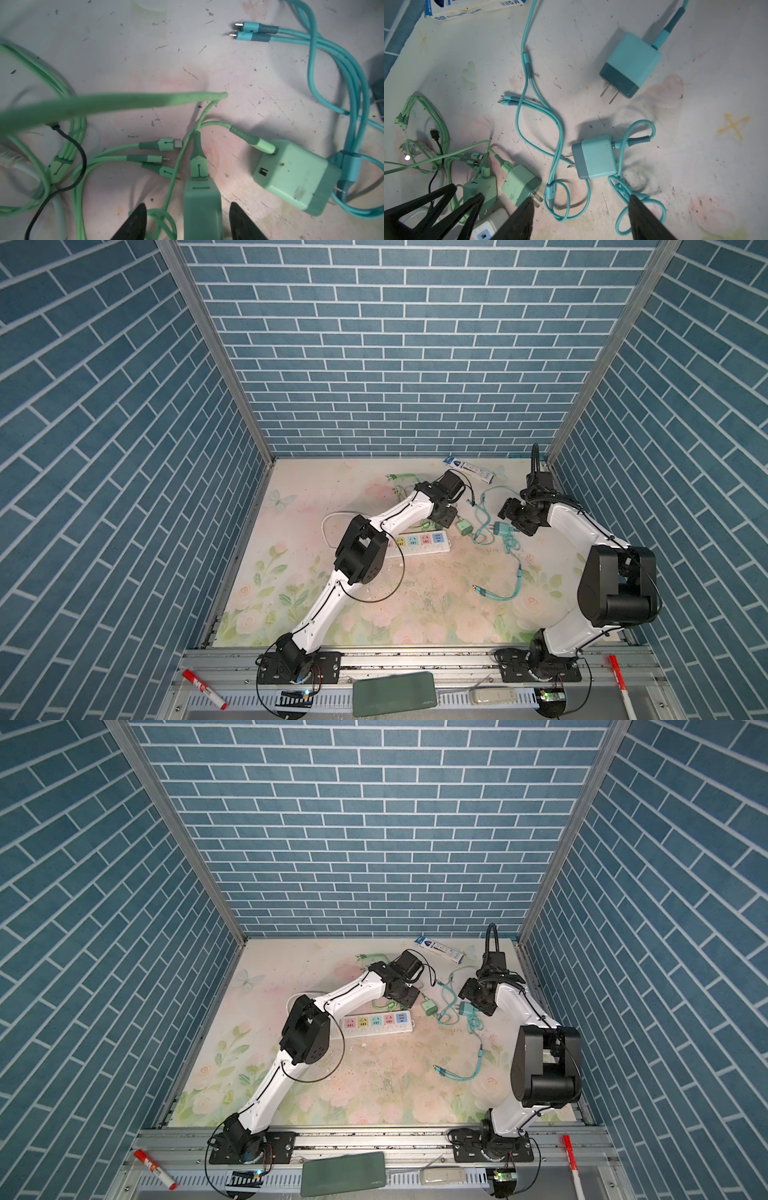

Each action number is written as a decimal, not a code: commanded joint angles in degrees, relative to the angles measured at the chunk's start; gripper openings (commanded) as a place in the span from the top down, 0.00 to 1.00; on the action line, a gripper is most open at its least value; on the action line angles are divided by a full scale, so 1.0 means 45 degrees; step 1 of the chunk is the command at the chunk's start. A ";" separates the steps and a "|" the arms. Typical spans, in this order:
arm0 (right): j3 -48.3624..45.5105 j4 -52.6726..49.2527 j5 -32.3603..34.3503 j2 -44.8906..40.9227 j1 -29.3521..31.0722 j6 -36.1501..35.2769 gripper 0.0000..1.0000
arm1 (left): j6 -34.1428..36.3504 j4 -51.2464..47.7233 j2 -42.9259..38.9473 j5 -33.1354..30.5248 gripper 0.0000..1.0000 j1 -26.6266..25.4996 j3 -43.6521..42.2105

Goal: Insert the plug
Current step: 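Lower the left gripper and close it on the mint-green charger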

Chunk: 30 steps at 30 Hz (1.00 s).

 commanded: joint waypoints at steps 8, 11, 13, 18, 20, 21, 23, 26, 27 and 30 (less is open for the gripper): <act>-0.0617 0.0110 -0.0059 -0.0471 -0.0085 -0.0136 0.28 | -0.0063 -0.0890 0.0701 0.0187 0.45 0.0028 0.0679; -0.0719 0.0147 -0.0046 -0.0608 -0.0103 -0.0138 0.28 | -0.0055 -0.1089 0.0890 0.0214 0.45 0.0016 0.0900; -0.0793 0.0171 -0.0035 -0.0717 -0.0107 -0.0138 0.28 | -0.0036 -0.1198 0.1009 0.0297 0.46 0.0028 0.1046; -0.1023 0.0201 -0.0072 -0.0944 -0.0182 -0.0119 0.28 | 0.0005 -0.1350 0.1175 0.0199 0.50 0.0028 0.1223; -0.1104 0.0249 -0.0085 -0.1021 -0.0199 -0.0109 0.28 | 0.0042 -0.1364 0.1169 0.0195 0.54 0.0028 0.1272; -0.1125 0.0250 -0.0113 -0.1060 -0.0200 -0.0109 0.28 | 0.0063 -0.1385 0.1158 0.0181 0.56 0.0028 0.1319; -0.1160 0.0228 -0.0162 -0.1097 -0.0197 -0.0119 0.28 | 0.0113 -0.1407 0.1066 0.0117 0.59 0.0025 0.1425; -0.1226 0.0257 -0.0294 -0.1275 -0.0200 -0.0155 0.28 | 0.0301 -0.1388 0.0834 0.0117 0.63 0.0028 0.1587; -0.1242 0.0267 -0.0366 -0.1326 -0.0205 -0.0191 0.28 | 0.0386 -0.1416 0.0755 0.0130 0.64 0.0018 0.1711; -0.1247 0.0287 -0.0653 -0.1617 -0.0205 -0.0274 0.28 | 0.0735 -0.1724 0.0573 0.0139 0.67 0.0027 0.2508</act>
